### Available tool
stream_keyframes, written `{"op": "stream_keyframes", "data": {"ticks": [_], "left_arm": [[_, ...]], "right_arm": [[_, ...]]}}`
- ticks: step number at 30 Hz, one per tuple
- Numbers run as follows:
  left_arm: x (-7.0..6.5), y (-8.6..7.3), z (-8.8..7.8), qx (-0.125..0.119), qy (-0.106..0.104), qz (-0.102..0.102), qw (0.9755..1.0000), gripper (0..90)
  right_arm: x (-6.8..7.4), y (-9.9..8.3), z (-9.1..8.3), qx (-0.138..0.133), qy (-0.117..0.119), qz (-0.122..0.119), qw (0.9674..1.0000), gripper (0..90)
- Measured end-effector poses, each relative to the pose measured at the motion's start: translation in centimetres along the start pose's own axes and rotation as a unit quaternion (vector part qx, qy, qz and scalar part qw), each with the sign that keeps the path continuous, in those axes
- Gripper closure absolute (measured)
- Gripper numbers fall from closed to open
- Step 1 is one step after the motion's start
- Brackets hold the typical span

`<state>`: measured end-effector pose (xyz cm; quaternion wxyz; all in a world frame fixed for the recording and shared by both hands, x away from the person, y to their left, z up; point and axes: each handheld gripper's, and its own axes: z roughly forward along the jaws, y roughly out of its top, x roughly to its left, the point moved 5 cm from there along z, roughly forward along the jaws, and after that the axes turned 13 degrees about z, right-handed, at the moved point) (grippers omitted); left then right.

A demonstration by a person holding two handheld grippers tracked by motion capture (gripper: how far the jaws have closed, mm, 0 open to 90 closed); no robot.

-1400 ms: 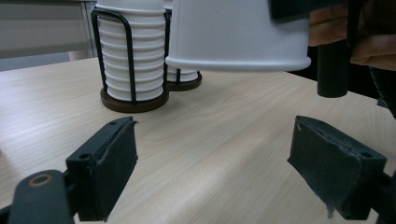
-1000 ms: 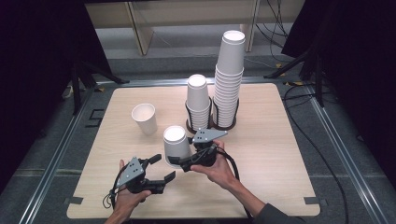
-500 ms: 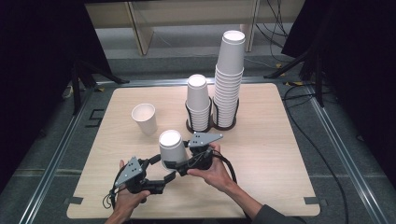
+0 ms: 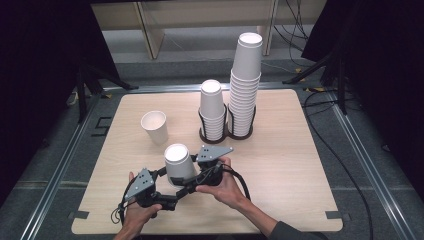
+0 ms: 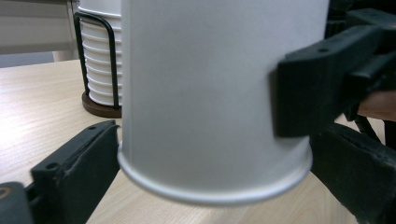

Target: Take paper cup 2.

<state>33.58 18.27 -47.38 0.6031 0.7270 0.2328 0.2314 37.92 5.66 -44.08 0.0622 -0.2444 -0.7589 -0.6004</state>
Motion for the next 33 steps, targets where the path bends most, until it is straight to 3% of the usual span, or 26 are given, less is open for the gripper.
{"op": "stream_keyframes", "data": {"ticks": [1,4,6,7,9,10,11,12,14,15,18,27,30,31,32,33], "left_arm": [[0.0,-0.1,-0.1,0.012,0.004,0.002,0.9999,1.3],[0.0,-0.1,-0.1,0.014,0.002,0.004,0.9999,0.4],[0.0,-0.1,0.0,0.014,0.003,0.001,0.9999,0.0],[0.0,-0.1,0.0,0.015,0.003,0.002,0.9999,0.0],[-0.1,-0.1,0.1,0.009,0.001,0.000,1.0000,0.0],[-0.1,-0.1,0.2,0.004,-0.001,-0.002,1.0000,0.0],[-0.1,-0.1,0.0,0.015,0.003,0.001,0.9999,0.0],[-0.1,-0.1,0.0,0.015,0.003,0.001,0.9999,0.0],[-0.1,-0.1,0.0,0.015,0.003,0.001,0.9999,0.0],[-0.1,-0.1,0.0,0.013,0.002,0.000,0.9999,0.0],[-0.1,0.0,-0.1,0.011,0.002,0.001,0.9999,0.3],[-0.2,0.1,-0.2,0.007,0.004,0.003,1.0000,1.1],[-0.3,0.2,-0.1,-0.008,0.001,0.002,1.0000,1.7],[-0.3,0.2,-0.3,0.006,0.006,0.005,1.0000,2.4],[-0.3,0.3,-0.3,0.006,0.005,0.009,0.9999,2.9],[-0.3,0.3,-0.4,0.005,0.005,0.012,0.9999,3.3]], "right_arm": [[0.1,0.0,0.0,0.000,0.000,-0.005,1.0000,16.6],[0.4,-0.1,0.2,0.003,0.005,0.002,1.0000,16.6],[0.4,0.0,0.4,-0.010,0.009,-0.010,0.9999,16.6],[0.5,-0.1,0.3,-0.002,0.005,-0.010,0.9999,16.6],[0.7,-0.2,0.5,-0.001,0.019,-0.001,0.9998,16.6],[0.7,-0.2,0.5,-0.005,0.012,0.000,0.9999,16.6],[0.8,-0.2,0.5,-0.006,0.007,0.001,1.0000,16.6],[0.8,-0.3,0.4,0.003,0.007,0.003,1.0000,16.6],[0.8,-0.2,0.6,-0.003,0.015,-0.008,0.9998,16.6],[0.9,-0.3,0.7,-0.001,0.021,-0.001,0.9998,16.6],[0.9,-0.3,0.7,0.000,0.014,-0.012,0.9998,16.6],[1.0,-0.4,0.7,0.001,0.020,-0.009,0.9998,16.3],[1.1,-0.3,0.8,-0.009,0.029,-0.002,0.9995,15.4],[1.0,-0.2,0.7,-0.007,0.024,-0.003,0.9997,14.8],[1.1,-0.2,0.6,-0.003,0.027,0.005,0.9996,14.5],[1.0,-0.2,0.6,-0.006,0.024,-0.003,0.9997,14.2]]}}
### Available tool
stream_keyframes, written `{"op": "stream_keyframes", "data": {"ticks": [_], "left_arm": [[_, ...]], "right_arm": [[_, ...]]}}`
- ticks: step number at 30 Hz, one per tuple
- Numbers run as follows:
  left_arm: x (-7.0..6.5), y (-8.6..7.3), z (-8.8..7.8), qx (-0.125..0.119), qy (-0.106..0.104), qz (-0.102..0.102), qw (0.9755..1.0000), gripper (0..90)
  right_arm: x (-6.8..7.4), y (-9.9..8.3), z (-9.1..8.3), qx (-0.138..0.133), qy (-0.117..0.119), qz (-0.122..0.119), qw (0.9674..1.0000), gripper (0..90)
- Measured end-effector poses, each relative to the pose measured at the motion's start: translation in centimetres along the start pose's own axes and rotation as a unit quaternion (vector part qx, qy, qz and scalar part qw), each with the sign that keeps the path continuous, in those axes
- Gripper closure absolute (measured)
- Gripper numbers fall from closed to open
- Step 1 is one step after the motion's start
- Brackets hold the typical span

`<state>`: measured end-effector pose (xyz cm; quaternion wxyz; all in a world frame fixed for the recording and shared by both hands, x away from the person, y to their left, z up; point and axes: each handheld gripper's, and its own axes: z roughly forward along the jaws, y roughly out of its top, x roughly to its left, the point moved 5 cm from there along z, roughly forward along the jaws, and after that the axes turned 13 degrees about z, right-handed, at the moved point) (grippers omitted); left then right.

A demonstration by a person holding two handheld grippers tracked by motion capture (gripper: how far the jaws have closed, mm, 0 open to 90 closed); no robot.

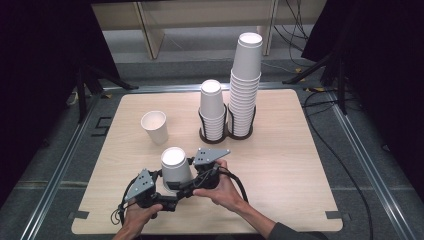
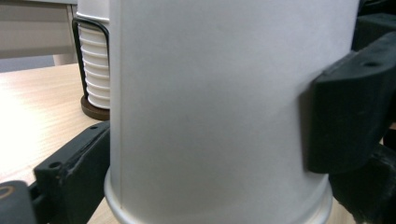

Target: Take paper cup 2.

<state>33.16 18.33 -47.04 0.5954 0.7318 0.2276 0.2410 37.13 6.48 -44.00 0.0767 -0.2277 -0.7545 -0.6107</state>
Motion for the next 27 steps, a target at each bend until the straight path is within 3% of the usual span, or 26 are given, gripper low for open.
{"op": "stream_keyframes", "data": {"ticks": [2,3,8,9,10,13,14,16,18,21,24,25,27], "left_arm": [[0.0,0.0,0.0,0.002,0.002,0.002,1.0000,4.2],[0.0,0.0,-0.1,0.002,0.002,0.006,1.0000,4.7],[-0.1,0.3,0.0,-0.012,0.001,0.013,0.9998,6.2],[-0.1,0.2,-0.2,0.004,0.005,0.016,0.9998,6.3],[-0.1,0.2,-0.2,0.005,0.005,0.018,0.9998,6.4],[-0.1,0.2,-0.2,0.004,0.003,0.022,0.9997,6.8],[-0.1,0.2,-0.2,0.007,0.003,0.026,0.9996,7.0],[-0.2,0.2,-0.1,0.011,0.001,0.029,0.9995,7.1],[-0.3,0.1,0.1,0.001,-0.004,0.030,0.9995,7.2],[-0.3,0.0,-0.1,0.016,-0.002,0.034,0.9993,7.3],[-0.4,-0.1,0.0,0.019,-0.005,0.039,0.9990,7.4],[-0.5,-0.1,0.2,0.010,-0.010,0.043,0.9990,7.5],[-0.5,-0.2,0.1,0.024,-0.006,0.047,0.9986,7.6]], "right_arm": [[0.2,0.0,-0.1,0.008,-0.003,0.012,0.9999,13.5],[0.1,0.1,0.0,0.007,-0.004,-0.002,1.0000,13.3],[0.4,0.4,-0.1,0.009,-0.002,0.002,1.0000,12.8],[0.3,0.6,-0.2,0.009,-0.004,-0.007,0.9999,12.9],[0.5,0.6,-0.2,0.010,-0.002,0.001,1.0000,13.0],[0.4,1.0,-0.4,0.007,-0.011,-0.012,0.9998,13.0],[0.5,1.0,-0.5,0.011,-0.007,-0.004,0.9999,13.0],[0.5,1.3,-0.6,0.009,-0.011,-0.010,0.9999,12.8],[0.6,1.4,-0.8,0.014,-0.016,0.000,0.9998,13.2],[0.5,1.8,-1.0,0.006,-0.015,-0.012,0.9998,13.9],[0.7,2.2,-1.3,0.006,-0.013,0.004,0.9999,14.9],[0.5,2.4,-1.4,0.001,-0.017,-0.010,0.9998,15.2],[0.7,2.6,-1.6,0.000,-0.013,-0.001,0.9999,15.5]]}}
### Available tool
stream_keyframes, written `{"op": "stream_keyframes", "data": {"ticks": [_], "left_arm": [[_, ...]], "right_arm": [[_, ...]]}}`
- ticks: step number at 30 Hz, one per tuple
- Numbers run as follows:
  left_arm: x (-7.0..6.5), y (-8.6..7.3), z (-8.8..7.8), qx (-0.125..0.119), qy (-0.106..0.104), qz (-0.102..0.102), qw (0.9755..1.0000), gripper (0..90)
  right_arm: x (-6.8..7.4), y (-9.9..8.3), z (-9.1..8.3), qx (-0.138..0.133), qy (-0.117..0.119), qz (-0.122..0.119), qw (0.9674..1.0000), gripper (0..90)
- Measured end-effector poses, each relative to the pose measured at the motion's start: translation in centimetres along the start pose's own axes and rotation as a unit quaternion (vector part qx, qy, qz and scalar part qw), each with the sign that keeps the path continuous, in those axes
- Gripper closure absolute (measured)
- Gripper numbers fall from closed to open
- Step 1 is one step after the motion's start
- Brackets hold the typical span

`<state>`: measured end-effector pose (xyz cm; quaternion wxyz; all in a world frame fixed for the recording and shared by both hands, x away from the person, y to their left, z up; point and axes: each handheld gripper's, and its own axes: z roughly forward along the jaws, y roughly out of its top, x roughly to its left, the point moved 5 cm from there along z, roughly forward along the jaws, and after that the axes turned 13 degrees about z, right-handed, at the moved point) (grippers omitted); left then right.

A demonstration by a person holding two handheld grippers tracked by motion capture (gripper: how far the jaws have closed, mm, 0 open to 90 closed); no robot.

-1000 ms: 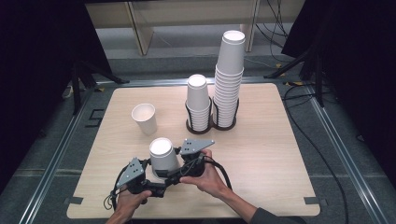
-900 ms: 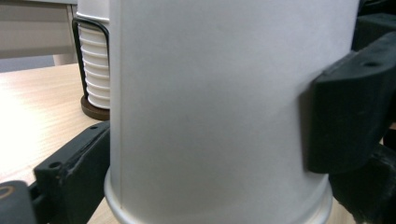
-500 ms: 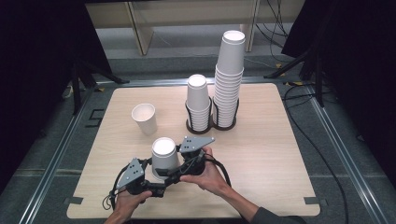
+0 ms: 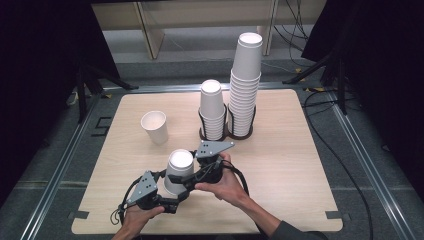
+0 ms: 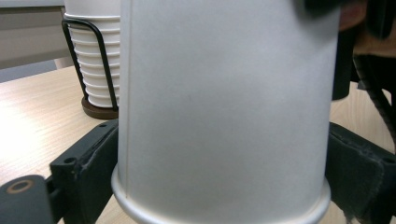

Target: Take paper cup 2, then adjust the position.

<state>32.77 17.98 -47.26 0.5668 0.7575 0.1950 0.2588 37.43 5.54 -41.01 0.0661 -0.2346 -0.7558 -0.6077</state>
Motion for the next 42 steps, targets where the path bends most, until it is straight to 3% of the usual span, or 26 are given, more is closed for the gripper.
{"op": "stream_keyframes", "data": {"ticks": [3,5,7,9,10,13,16,17,18,21,22,23,25,31,33,34,42], "left_arm": [[0.0,0.0,0.0,0.001,-0.001,0.000,1.0000,7.6],[0.0,-0.1,0.0,0.004,-0.002,0.002,1.0000,7.7],[0.0,-0.1,0.0,0.005,-0.003,0.003,1.0000,7.7],[0.0,-0.1,0.0,0.007,-0.003,0.006,1.0000,7.8],[0.0,-0.1,0.0,0.006,-0.003,0.004,1.0000,7.8],[0.0,-0.1,0.0,0.007,-0.002,0.003,1.0000,7.9],[0.0,-0.1,0.0,0.007,-0.002,0.003,1.0000,7.9],[0.0,-0.1,0.0,0.007,-0.002,0.002,1.0000,7.9],[0.0,-0.1,0.0,0.008,-0.002,0.002,1.0000,7.9],[0.1,-0.1,0.0,0.007,-0.001,-0.002,1.0000,7.9],[0.1,-0.1,-0.1,0.009,-0.002,0.001,1.0000,7.9],[0.1,-0.1,-0.1,0.008,-0.002,0.001,1.0000,7.9],[0.1,-0.1,-0.1,0.008,-0.002,0.002,1.0000,7.8],[0.0,-0.1,0.0,0.013,-0.003,0.010,0.9999,7.8],[0.0,-0.1,0.2,0.002,-0.007,0.008,0.9999,7.8],[0.0,-0.1,0.2,0.005,-0.006,0.009,0.9999,7.8],[0.0,-0.1,0.2,0.003,-0.008,0.018,0.9998,7.3]], "right_arm": [[0.0,0.4,-0.3,-0.006,-0.002,-0.002,1.0000,15.8],[0.2,0.6,-0.7,-0.003,-0.001,0.022,0.9997,15.8],[-0.1,0.9,-0.8,-0.013,-0.001,0.006,0.9999,15.7],[-0.2,1.0,-1.0,-0.012,-0.003,0.004,0.9999,15.6],[0.0,1.0,-1.1,-0.007,-0.002,0.020,0.9998,15.6],[-0.2,1.3,-1.3,-0.012,-0.006,0.014,0.9998,15.4],[-0.2,1.2,-1.5,-0.002,-0.006,0.030,0.9995,15.7],[-0.3,1.2,-1.4,-0.005,0.002,0.028,0.9996,16.0],[-0.5,1.3,-1.5,-0.003,-0.008,0.020,0.9998,17.1],[-0.5,1.4,-1.6,-0.002,-0.002,0.023,0.9997,21.2],[-0.5,1.3,-1.8,0.001,-0.003,0.035,0.9994,22.7],[-0.3,1.3,-1.7,-0.004,0.011,0.040,0.9991,23.0],[-0.5,1.5,-1.7,-0.009,0.012,0.032,0.9994,23.6],[-0.7,1.4,-2.0,0.006,0.005,0.035,0.9994,24.0],[-0.6,1.4,-2.0,0.011,0.015,0.050,0.9986,23.9],[-0.8,1.4,-2.1,0.010,0.009,0.041,0.9991,23.9],[-0.6,1.4,-2.2,0.017,0.018,0.050,0.9984,25.1]]}}
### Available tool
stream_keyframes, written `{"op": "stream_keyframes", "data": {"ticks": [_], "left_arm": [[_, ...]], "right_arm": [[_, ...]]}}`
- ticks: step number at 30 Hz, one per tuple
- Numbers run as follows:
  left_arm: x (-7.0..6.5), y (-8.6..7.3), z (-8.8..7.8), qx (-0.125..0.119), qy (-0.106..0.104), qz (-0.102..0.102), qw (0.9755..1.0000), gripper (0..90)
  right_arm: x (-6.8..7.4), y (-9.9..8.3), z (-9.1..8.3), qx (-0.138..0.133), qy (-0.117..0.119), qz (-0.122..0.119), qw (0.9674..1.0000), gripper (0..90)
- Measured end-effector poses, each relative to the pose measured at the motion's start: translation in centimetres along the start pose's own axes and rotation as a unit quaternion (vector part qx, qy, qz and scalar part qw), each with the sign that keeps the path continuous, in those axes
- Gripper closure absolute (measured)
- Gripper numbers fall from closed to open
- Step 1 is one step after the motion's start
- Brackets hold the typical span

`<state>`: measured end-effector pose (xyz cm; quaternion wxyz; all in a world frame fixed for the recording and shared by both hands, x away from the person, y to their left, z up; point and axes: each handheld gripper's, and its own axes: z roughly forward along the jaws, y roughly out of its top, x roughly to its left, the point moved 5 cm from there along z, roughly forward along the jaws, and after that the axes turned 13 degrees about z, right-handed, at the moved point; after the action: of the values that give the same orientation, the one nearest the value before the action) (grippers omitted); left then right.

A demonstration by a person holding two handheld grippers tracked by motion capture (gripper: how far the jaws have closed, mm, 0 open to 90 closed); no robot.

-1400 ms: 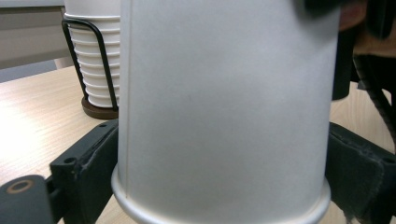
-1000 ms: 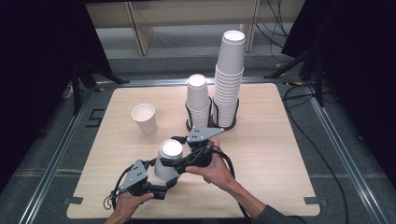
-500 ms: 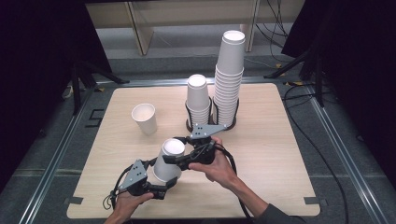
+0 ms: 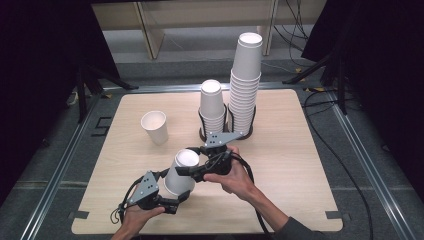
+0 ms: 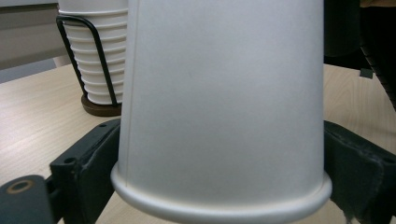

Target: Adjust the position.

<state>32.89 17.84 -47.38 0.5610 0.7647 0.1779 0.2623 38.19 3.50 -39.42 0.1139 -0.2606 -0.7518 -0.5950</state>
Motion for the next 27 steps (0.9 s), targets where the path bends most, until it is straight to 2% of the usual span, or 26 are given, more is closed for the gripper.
{"op": "stream_keyframes", "data": {"ticks": [2,4,7,8,9,10,11,12,13,14,15,16,17,18,19,21,22,23,24,25,27], "left_arm": [[-0.01,0.01,0.01,-0.003,0.003,0.004,1.0000,6.0],[0.00,0.03,-0.17,-0.001,0.007,0.008,0.9999,4.4],[0.11,0.06,-0.25,-0.008,0.011,0.011,0.9998,2.9],[0.11,0.08,-0.09,-0.022,0.012,0.009,0.9996,2.4],[0.14,-0.02,-0.23,-0.013,0.015,0.010,0.9998,1.3],[0.14,-0.10,-0.18,-0.014,0.015,0.007,0.9998,0.0],[0.08,-0.13,0.04,-0.026,0.014,0.002,0.9996,0.0],[0.04,-0.15,-0.03,-0.020,0.015,0.003,0.9997,1.0],[-0.02,-0.03,0.12,-0.033,0.016,0.000,0.9993,1.8],[-0.03,0.05,-0.01,-0.030,0.018,0.001,0.9994,1.7],[-0.04,0.12,-0.14,-0.028,0.019,0.004,0.9994,1.5],[-0.05,0.24,-0.07,-0.041,0.022,0.003,0.9989,1.4],[-0.06,0.29,-0.27,-0.037,0.024,0.004,0.9990,1.4],[-0.03,0.38,-0.22,-0.047,0.025,0.002,0.9986,1.2],[0.02,0.41,-0.39,-0.041,0.027,0.004,0.9988,1.1],[0.06,0.50,-0.44,-0.048,0.033,0.006,0.9983,1.2],[0.07,0.56,-0.34,-0.058,0.032,0.007,0.9978,1.5],[0.01,0.56,-0.58,-0.045,0.032,0.009,0.9984,2.3],[0.02,0.58,-0.59,-0.047,0.030,0.008,0.9984,2.7],[0.09,0.60,-0.66,-0.045,0.029,0.010,0.9985,3.2],[0.13,0.72,-0.54,-0.051,0.027,0.017,0.9982,4.3]], "right_arm": [[-0.05,-0.03,-0.11,0.003,-0.001,0.003,1.0000,25.4],[-0.30,0.07,-0.10,-0.006,0.007,-0.008,0.9999,25.6],[-0.44,0.12,-0.37,-0.013,0.013,0.012,0.9998,25.8],[-0.50,0.11,-0.35,-0.016,0.020,0.019,0.9995,25.8],[-0.34,0.03,-0.56,-0.012,0.021,0.043,0.9988,25.9],[-0.66,0.29,-0.58,-0.029,0.022,0.034,0.9988,25.9],[-0.56,0.34,-0.69,-0.032,0.030,0.047,0.9980,25.9],[-0.43,0.41,-0.81,-0.035,0.031,0.056,0.9974,25.9],[-0.47,0.56,-0.87,-0.041,0.029,0.047,0.9976,25.9],[-0.37,0.63,-0.94,-0.043,0.029,0.046,0.9976,25.9],[-0.24,0.69,-1.00,-0.047,0.032,0.051,0.9971,25.9],[-0.17,0.71,-1.00,-0.050,0.035,0.056,0.9966,25.9],[-0.14,0.78,-0.96,-0.051,0.039,0.052,0.9965,25.9],[-0.07,0.76,-0.99,-0.051,0.040,0.058,0.9962,26.0],[-0.13,0.83,-0.95,-0.056,0.042,0.055,0.9960,26.0],[-0.11,0.79,-0.99,-0.054,0.039,0.058,0.9961,26.0],[0.02,0.72,-1.00,-0.051,0.040,0.066,0.9957,25.9],[-0.13,0.75,-0.90,-0.053,0.043,0.056,0.9961,25.9],[-0.26,0.77,-0.91,-0.055,0.039,0.050,0.9965,25.9],[-0.19,0.73,-0.94,-0.051,0.044,0.059,0.9960,25.9],[-0.36,0.77,-1.03,-0.054,0.045,0.055,0.9960,25.8]]}}
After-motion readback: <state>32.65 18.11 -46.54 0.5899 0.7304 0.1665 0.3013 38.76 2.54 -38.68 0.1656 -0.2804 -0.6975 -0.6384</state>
